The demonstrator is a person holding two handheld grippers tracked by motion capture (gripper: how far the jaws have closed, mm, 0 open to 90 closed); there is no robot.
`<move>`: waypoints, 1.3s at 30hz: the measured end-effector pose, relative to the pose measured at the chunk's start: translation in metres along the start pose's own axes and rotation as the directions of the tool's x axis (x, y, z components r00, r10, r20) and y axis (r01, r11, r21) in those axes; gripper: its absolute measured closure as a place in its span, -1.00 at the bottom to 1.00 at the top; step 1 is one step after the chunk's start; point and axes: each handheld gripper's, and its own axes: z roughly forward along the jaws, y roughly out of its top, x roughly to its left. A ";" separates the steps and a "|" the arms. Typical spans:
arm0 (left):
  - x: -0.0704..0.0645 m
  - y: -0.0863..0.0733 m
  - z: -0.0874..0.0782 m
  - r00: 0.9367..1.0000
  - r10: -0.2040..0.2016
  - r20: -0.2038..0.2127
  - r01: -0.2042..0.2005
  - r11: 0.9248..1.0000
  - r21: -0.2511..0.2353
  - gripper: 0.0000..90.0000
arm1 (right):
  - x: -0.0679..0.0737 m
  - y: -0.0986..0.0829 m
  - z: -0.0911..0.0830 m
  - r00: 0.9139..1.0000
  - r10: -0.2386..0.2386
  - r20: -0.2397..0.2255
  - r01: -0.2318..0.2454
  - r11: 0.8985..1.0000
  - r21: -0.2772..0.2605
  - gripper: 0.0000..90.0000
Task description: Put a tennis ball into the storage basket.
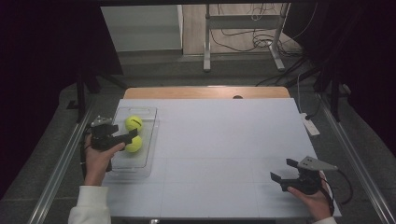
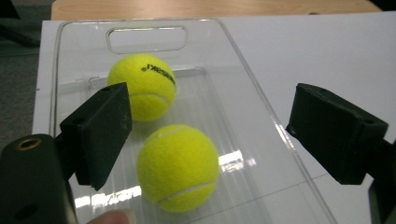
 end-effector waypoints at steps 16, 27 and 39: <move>-0.026 -0.007 -0.013 0.987 0.060 0.146 -0.051 0.996 -0.067 -0.67 | 0.001 0.001 0.000 1.000 -0.009 0.000 0.009 1.000 -0.004 -0.79; -0.044 -0.027 -0.017 0.975 0.111 0.194 -0.098 0.992 -0.073 -0.68 | 0.004 0.002 -0.002 1.000 -0.020 0.005 0.020 1.000 -0.005 -0.79; -0.056 -0.048 -0.021 0.965 0.159 0.209 -0.146 0.986 -0.078 -0.68 | 0.004 0.002 -0.003 1.000 -0.020 0.004 0.020 1.000 -0.009 -0.79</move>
